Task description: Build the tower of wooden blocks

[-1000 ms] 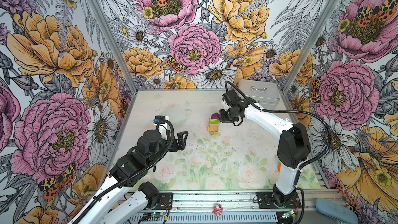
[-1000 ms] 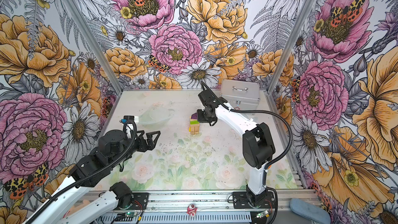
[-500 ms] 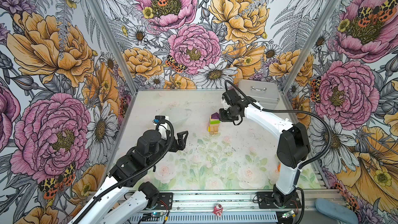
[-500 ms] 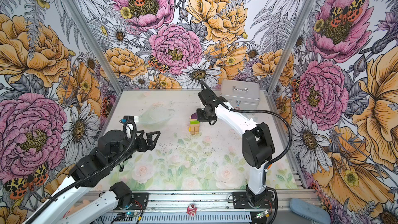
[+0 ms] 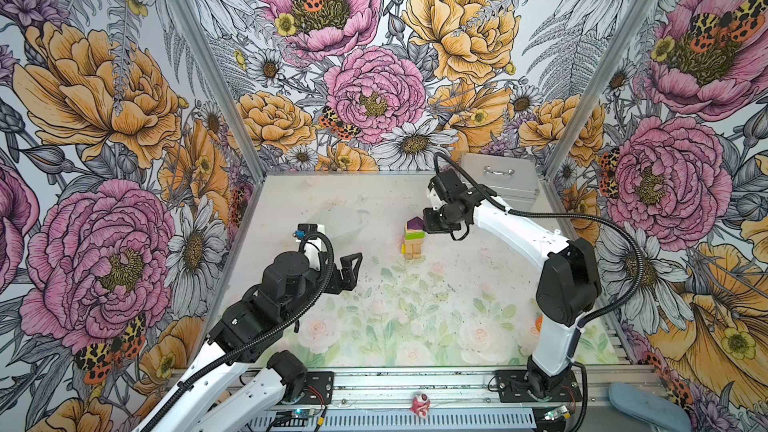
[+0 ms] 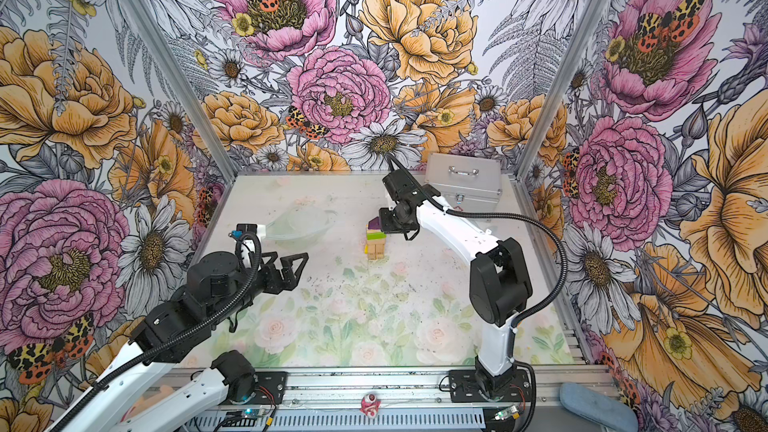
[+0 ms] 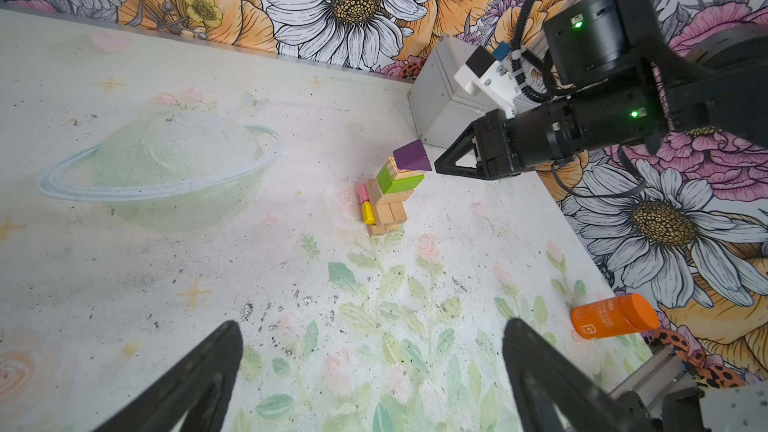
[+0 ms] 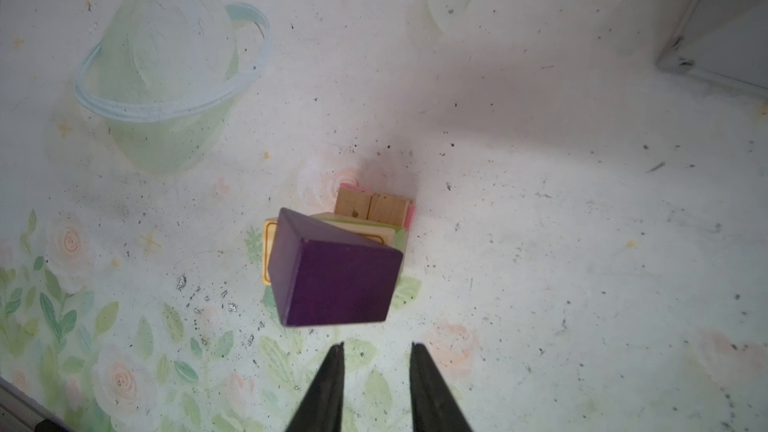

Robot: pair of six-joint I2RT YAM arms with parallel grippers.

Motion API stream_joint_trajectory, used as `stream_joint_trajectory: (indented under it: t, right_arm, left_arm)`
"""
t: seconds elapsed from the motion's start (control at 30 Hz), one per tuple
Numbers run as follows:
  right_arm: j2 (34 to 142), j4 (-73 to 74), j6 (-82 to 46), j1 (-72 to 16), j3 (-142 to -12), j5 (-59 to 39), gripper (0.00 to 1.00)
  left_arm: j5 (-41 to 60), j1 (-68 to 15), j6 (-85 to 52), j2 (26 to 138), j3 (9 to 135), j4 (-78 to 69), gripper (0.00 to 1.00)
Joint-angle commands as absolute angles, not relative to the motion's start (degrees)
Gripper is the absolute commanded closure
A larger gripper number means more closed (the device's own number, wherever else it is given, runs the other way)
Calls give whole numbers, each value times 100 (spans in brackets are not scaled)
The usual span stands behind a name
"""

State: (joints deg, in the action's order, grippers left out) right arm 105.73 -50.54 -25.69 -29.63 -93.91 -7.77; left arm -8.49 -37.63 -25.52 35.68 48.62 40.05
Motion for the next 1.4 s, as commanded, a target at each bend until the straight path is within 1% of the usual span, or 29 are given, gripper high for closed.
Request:
stream_joint_trajectory:
  t: [0.0, 0.17, 0.57, 0.97, 1.37]
  right_arm:
    - [10047, -5174, -2441, -2891, -9365, -544, 70]
    - [9811, -5200, -2413, -2734, -9215, -281, 69]
    - [10169, -5152, -2472, -2687, -9170, -490, 71]
    - [10439, -5063, -2471, -3002, -9041, -675, 71]
    - [10757, -5027, -2405, -3025, -9261, -699, 71]
  left_arm:
    - [-878, -3722, -2558, 3544, 4860, 4017, 1]
    - [-886, -3724, -2557, 3507, 4843, 4019, 1]
    - [-877, -3718, -2730, 3251, 4764, 4069, 1]
    - [-931, -3720, -2620, 3603, 4843, 4008, 1]
    - [-966, -3718, -2564, 3710, 4864, 3973, 1]
